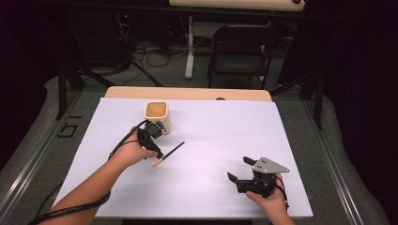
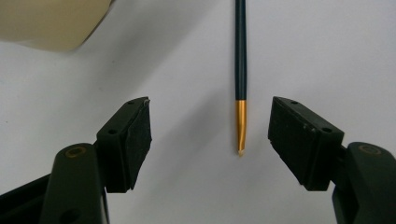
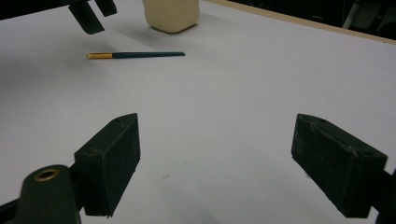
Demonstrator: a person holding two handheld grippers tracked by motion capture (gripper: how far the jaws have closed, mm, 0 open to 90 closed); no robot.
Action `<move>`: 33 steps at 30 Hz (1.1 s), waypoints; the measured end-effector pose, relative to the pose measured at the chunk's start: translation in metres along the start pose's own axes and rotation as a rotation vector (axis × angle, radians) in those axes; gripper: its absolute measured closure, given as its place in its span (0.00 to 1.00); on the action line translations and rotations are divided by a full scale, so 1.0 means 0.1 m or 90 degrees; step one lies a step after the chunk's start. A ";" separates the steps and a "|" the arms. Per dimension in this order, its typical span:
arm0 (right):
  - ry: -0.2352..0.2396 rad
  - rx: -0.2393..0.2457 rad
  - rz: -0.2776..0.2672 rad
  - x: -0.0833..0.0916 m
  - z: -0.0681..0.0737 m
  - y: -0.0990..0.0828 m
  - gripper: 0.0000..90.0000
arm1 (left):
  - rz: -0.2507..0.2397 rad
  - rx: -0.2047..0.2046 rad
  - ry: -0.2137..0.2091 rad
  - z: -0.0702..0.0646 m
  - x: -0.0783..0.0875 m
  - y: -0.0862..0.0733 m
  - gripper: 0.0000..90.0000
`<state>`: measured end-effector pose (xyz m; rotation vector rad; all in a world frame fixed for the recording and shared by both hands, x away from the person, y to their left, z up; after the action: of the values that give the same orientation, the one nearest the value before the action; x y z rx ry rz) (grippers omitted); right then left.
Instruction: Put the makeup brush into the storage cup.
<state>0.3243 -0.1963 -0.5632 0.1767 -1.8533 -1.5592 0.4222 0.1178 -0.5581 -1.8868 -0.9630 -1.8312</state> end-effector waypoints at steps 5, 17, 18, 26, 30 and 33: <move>0.001 0.000 -0.002 0.00 0.00 0.00 0.17 | 0.008 0.000 -0.001 -0.01 -0.02 0.01 0.36; 0.001 -0.003 -0.001 0.00 0.01 0.00 0.17 | 0.016 0.000 -0.010 -0.02 -0.03 0.01 0.41; 0.001 -0.003 0.000 -0.01 0.01 0.00 0.17 | 0.013 0.000 -0.013 -0.02 -0.04 0.01 0.42; 0.001 -0.003 0.000 -0.01 0.01 0.00 0.17 | 0.020 -0.002 -0.026 -0.07 -0.07 0.03 0.50; 0.001 -0.002 0.000 -0.01 0.01 0.00 0.17 | 0.025 -0.002 -0.034 -0.09 -0.09 0.05 0.55; 0.001 -0.003 0.000 -0.01 0.01 0.00 0.17 | 0.027 -0.003 -0.038 -0.11 -0.10 0.07 0.58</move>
<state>0.3243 -0.1955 -0.5638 0.1758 -1.8481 -1.5623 0.4189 0.1032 -0.5657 -1.9599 -0.9315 -1.7636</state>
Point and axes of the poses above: each handheld gripper's, and its own axes: x roughly backward along the jaws, y roughly out of its top, z roughly to its left, the point moved 7 cm from there along -x, roughly forward along the jaws, and after that the axes turned 7 degrees about -y, right-handed, at the moved point
